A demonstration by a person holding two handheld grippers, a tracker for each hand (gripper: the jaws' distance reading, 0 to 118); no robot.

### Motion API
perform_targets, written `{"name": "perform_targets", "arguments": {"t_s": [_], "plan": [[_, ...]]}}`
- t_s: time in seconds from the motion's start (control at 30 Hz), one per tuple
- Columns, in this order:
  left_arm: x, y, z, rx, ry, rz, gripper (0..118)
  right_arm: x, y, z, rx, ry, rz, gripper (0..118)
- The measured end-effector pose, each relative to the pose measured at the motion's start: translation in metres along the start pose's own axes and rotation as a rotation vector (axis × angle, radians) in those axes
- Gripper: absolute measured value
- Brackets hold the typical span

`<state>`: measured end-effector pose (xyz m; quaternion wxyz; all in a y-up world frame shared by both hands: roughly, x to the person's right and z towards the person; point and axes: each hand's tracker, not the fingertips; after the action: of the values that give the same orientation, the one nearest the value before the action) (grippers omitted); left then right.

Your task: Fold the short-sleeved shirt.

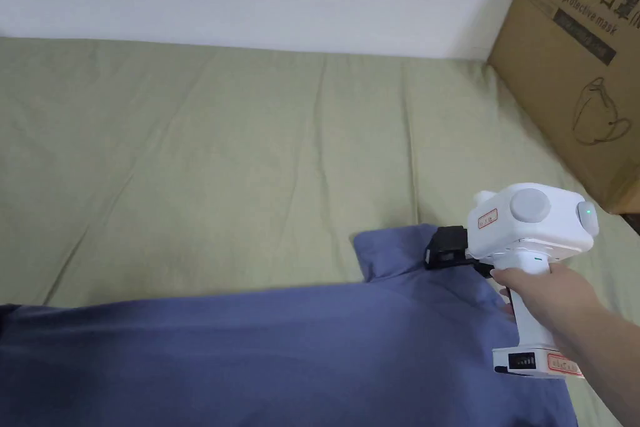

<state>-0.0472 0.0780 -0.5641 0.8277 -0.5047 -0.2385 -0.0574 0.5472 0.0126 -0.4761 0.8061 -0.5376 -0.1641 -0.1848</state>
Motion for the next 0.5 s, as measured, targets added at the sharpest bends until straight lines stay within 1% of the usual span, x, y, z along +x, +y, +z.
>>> {"name": "perform_targets", "arguments": {"t_s": [0.03, 0.07, 0.13, 0.17, 0.2, 0.3, 0.4, 0.5], "plan": [[-0.001, -0.001, -0.001, -0.002, -0.001, 0.002, 0, -0.004, -0.001, 0.006, 0.01, 0.015, 0.032, 32], [-0.002, -0.001, -0.002, -0.004, -0.004, 0.006, 0, 0.001, -0.003, 0.011, 0.015, 0.037, 0.056, 1], [-0.002, -0.002, -0.002, -0.002, -0.011, 0.018, 0, -0.002, -0.008, 0.023, 0.01, 0.116, 0.087, 1], [-0.002, -0.004, -0.002, -0.002, -0.012, 0.022, 0, -0.004, -0.011, 0.033, 0.03, 0.109, 0.082, 1], [-0.002, -0.005, -0.002, -0.001, -0.01, 0.024, 0, 0.004, -0.016, 0.042, 0.045, 0.112, 0.086, 1], [-0.002, -0.01, 0.006, 0.006, -0.016, 0.035, 0, 0.01, -0.027, 0.075, 0.092, 0.154, 0.086, 1], [-0.003, -0.012, 0.022, 0.029, -0.028, 0.041, 0, 0.027, -0.043, 0.113, 0.147, 0.164, 0.086, 1], [-0.004, -0.017, 0.042, 0.052, -0.035, 0.042, 0, 0.045, -0.066, 0.154, 0.189, 0.191, 0.052, 1]]}}
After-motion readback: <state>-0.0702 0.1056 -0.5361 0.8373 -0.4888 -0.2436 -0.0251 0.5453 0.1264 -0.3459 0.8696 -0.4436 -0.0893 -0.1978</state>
